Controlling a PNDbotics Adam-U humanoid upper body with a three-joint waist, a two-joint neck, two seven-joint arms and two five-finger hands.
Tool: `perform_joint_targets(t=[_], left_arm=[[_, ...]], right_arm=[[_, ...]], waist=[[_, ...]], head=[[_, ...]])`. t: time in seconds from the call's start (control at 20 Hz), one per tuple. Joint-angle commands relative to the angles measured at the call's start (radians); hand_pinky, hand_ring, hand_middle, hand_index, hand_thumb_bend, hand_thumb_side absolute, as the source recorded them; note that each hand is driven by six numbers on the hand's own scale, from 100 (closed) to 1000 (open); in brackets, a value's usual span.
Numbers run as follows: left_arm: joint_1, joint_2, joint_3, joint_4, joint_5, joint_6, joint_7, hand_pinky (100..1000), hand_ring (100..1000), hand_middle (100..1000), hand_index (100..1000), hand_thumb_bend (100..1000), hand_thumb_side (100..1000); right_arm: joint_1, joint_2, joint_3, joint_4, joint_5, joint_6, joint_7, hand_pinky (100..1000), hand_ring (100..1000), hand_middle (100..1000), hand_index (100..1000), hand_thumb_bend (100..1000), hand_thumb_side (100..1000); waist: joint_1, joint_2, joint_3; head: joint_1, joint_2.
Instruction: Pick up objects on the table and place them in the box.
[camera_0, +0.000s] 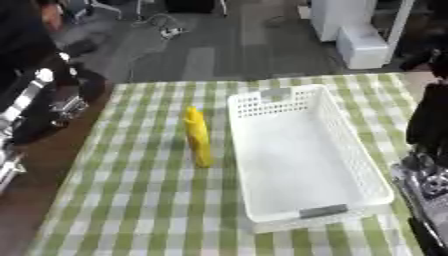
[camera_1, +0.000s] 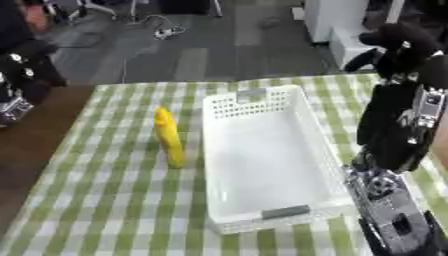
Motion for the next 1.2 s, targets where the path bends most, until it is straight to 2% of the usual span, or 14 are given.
perform_joint_targets(t=[0.05,0.1,0.7,1.2], left_arm=[[-0.026,0.001,-0.003,0.019,-0.017,0.005,-0.004,1000,719,919,1000,485,796],[-0.03,-0.005,-0.006,0.029,-0.019,0.004,-0.007,1000,718,919,1000,485,844],[-0.085,-0.048,-0.022,0.15,-0.067,-0.026,-0.029,978,712,909,1000,502,859],[-0.122,-0.088,-0.009,0.305,-0.109,-0.055,-0.034,971,708,905,1000,523,870]], right_arm=[[-0.015,-0.005,0.0,-0.013,-0.005,-0.003,-0.001,379,613,632,730,100,916],[-0.016,-0.004,0.001,-0.013,-0.006,-0.003,-0.001,379,613,632,730,100,916],[-0.031,0.001,0.004,-0.013,-0.017,0.0,0.006,380,613,632,730,100,916],[-0.046,0.008,0.006,-0.013,-0.029,0.002,0.012,382,613,632,730,100,915]], waist=[[0.0,-0.007,-0.003],[0.0,-0.006,-0.004],[0.003,-0.003,-0.024],[0.007,-0.001,-0.038]], head=[[0.011,0.007],[0.012,0.007],[0.008,0.018],[0.004,0.033]])
